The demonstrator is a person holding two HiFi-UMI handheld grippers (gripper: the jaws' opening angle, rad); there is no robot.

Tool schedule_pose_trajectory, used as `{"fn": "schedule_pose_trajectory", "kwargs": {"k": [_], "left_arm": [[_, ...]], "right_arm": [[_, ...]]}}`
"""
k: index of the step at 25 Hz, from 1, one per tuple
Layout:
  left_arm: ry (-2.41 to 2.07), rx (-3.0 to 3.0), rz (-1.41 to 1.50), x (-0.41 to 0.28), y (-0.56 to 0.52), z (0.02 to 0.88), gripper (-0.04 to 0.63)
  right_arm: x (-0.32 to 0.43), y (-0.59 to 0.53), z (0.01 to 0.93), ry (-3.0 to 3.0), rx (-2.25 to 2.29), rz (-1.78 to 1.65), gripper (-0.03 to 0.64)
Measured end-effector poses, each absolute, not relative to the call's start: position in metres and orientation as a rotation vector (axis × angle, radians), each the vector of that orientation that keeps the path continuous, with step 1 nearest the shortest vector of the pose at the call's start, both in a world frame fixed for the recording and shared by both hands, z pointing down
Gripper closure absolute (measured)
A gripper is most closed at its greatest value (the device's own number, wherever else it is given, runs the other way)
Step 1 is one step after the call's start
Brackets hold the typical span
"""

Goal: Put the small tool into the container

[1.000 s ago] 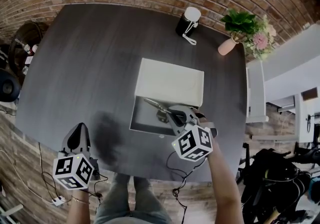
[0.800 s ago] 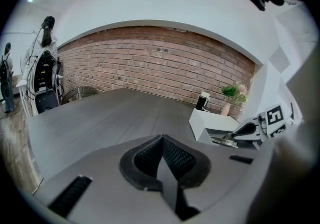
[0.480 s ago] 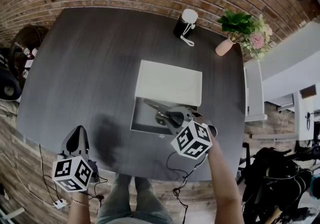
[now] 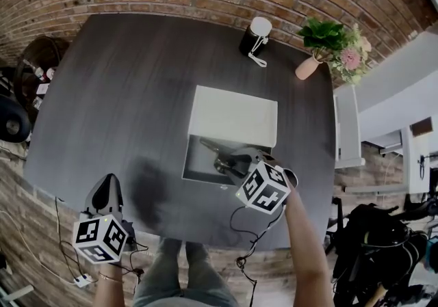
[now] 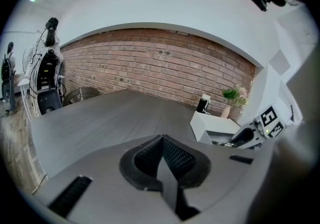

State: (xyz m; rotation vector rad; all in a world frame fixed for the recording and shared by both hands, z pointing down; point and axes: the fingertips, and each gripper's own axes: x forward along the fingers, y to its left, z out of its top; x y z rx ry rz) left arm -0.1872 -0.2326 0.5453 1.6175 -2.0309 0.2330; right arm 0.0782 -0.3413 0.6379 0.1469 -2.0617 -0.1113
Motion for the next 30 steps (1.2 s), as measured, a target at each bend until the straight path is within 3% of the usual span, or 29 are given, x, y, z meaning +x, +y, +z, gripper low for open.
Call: {"fn": "schedule_pose_trajectory", "kwargs": {"k": [5,13,30], "left_arm": [[-2.030,1.632,0.221,-0.189,-0.232,0.544,0.594],[-2.027,1.668,0.197,-0.189,-0.238,0.533,0.594],[-1.992,1.872,0.037,-0.171,-0.278,0.452,0.594]], "right_arm": [[0.082,-0.335,0.638,-2.046,0.118,-0.066,0.453],[0.089,-0.334,0.611,-2.116,0.179,0.012,0.460],[0.101,-0.317,0.478,-2.345,0.818,0.071,0.604]]}}
